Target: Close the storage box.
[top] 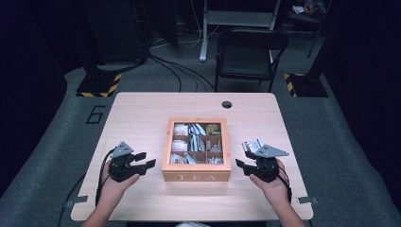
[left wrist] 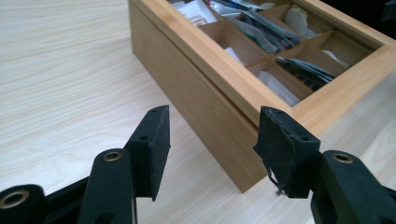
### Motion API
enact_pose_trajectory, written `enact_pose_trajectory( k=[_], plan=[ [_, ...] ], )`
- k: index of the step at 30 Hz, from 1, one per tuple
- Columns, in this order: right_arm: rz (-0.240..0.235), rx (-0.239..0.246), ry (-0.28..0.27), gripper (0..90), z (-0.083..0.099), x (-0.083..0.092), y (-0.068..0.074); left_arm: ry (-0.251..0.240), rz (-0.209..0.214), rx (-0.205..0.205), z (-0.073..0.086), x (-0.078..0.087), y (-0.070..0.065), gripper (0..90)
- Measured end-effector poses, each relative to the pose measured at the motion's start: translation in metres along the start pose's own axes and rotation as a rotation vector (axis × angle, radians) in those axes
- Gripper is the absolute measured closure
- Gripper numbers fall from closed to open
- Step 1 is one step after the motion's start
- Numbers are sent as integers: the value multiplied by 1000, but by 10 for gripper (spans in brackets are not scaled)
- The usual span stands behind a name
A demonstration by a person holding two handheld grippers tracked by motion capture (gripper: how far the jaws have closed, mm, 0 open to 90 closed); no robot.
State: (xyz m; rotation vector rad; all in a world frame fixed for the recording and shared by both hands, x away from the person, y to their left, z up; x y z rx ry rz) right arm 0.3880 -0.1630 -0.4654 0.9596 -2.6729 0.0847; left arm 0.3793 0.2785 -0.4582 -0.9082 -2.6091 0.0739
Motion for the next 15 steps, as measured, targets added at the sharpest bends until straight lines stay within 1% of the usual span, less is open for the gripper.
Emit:
enact_pose_trajectory(
  k=[1, 2, 3, 5, 8, 9, 10, 13, 14, 15],
  plan=[
    [9, -11, 5, 456, 1, 0, -1, -3, -7, 8, 0, 0, 1, 441],
    [14, -5, 4, 455, 2, 0, -3, -4, -8, 3, 1, 0, 3, 437],
    [19, -3, 7, 454, 2, 0, -4, -12, -19, 2, 2, -1, 5, 433],
    [31, -10, 10, 451, 4, -1, -6, -9, -26, 7, 3, 0, 8, 426],
    [34, -7, 22, 446, 6, -2, -9, -3, -37, 11, 5, -1, 13, 419],
    [34, -3, 22, 445, 7, -3, -10, -7, -45, 19, 7, -2, 13, 414],
    [40, -15, 29, 443, 8, -4, -10, 1, -41, 17, 7, -2, 15, 412],
    [45, -7, 39, 434, 12, -6, -12, 12, -45, 12, 9, -3, 16, 405],
    [45, -3, 44, 434, 12, -6, -13, 2, -57, 11, 10, -4, 16, 404],
    [50, -6, 47, 433, 13, -6, -14, 14, -50, 4, 10, -4, 17, 403]
  ],
)
Point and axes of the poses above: each handheld gripper's, and its own axes: x roughly backward along the jaws, z roughly out of its underside, y roughly to its left, the point moved 2 cm from there along -x, roughly forward along the jaws, and after that the axes turned 14 degrees about -y, right-handed, at the moved point
